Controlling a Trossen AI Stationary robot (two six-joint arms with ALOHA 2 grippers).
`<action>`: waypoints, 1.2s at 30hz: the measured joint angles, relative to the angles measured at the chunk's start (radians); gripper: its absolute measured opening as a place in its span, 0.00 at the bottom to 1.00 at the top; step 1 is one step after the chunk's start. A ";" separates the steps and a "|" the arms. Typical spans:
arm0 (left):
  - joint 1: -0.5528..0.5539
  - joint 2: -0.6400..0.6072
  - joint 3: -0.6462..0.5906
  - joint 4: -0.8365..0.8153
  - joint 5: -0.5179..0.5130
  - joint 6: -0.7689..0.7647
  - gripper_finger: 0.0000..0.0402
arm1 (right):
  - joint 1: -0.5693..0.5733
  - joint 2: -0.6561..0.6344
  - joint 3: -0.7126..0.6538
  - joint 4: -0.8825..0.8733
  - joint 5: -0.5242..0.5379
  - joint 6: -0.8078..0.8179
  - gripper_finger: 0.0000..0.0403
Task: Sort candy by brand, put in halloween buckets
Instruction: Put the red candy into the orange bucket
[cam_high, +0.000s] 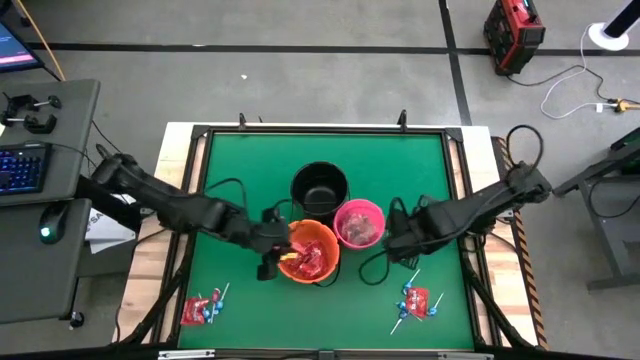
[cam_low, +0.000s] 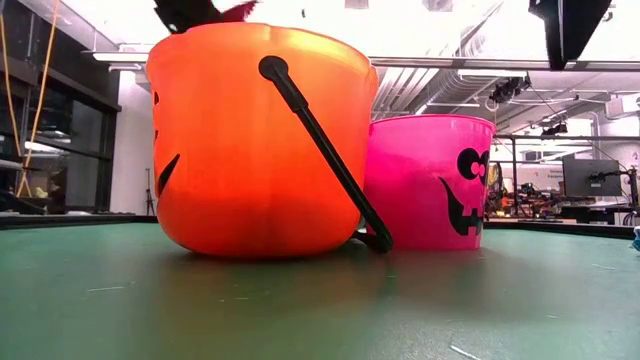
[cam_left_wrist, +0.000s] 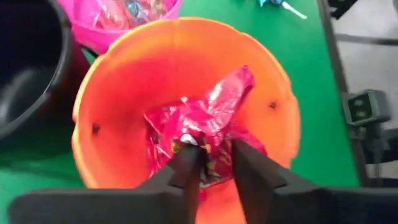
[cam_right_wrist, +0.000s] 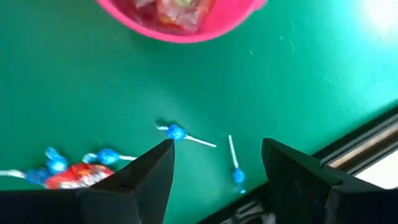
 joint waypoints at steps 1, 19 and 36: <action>0.012 0.021 0.000 0.025 0.000 0.017 0.24 | 0.008 -0.014 0.000 0.001 0.003 0.038 0.59; 0.064 -0.199 0.000 -0.067 0.071 -0.151 0.61 | 0.121 -0.094 -0.373 0.484 -0.531 0.568 0.59; 0.016 -0.346 0.001 -0.092 -0.395 -0.132 0.61 | 0.244 -0.051 -0.669 0.895 -0.504 1.047 0.59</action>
